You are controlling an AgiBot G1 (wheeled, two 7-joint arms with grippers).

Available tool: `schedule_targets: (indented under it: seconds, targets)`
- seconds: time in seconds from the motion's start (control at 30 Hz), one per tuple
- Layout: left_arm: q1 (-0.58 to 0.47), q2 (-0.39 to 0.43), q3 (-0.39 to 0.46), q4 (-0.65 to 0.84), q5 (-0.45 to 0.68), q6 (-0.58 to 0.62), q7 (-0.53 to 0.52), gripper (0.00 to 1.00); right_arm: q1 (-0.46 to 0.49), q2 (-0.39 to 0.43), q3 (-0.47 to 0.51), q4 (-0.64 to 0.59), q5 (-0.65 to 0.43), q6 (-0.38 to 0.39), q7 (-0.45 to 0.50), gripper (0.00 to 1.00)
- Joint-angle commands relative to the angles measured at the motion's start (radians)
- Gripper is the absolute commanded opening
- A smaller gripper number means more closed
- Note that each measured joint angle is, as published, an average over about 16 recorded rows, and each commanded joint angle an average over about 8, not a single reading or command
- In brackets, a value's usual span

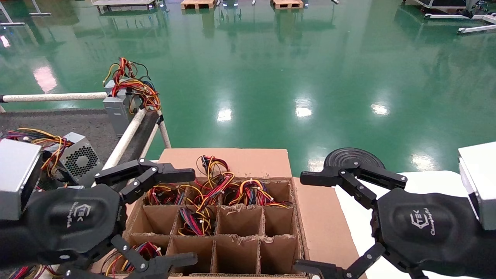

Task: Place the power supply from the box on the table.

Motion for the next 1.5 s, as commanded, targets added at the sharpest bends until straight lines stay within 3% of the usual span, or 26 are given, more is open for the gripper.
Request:
schedule_targets:
  seconds: [0.03,0.47,0.5,0.73,0.77,1.5]
  targets:
    - [0.0,0.0,0.0,0.0,0.0,0.0,0.0,1.0,0.0,0.0,0.0,0.0,0.0,0.0,0.0,1.0]
    - [0.0,0.0,0.0,0.0,0.0,0.0,0.0,1.0,0.0,0.0,0.0,0.0,0.0,0.0,0.0,0.99]
    - [0.0,0.0,0.0,0.0,0.0,0.0,0.0,1.0,0.0,0.0,0.0,0.0,0.0,0.0,0.0,0.91]
    - [0.0,0.0,0.0,0.0,0.0,0.0,0.0,1.0,0.0,0.0,0.0,0.0,0.0,0.0,0.0,0.05]
    - [0.0,0.0,0.0,0.0,0.0,0.0,0.0,1.0,0.0,0.0,0.0,0.0,0.0,0.0,0.0,0.0]
    - [0.001,-0.001,0.0,0.0,0.001,0.0,0.0,1.0,0.0,0.0,0.0,0.0,0.0,0.0,0.0,0.0]
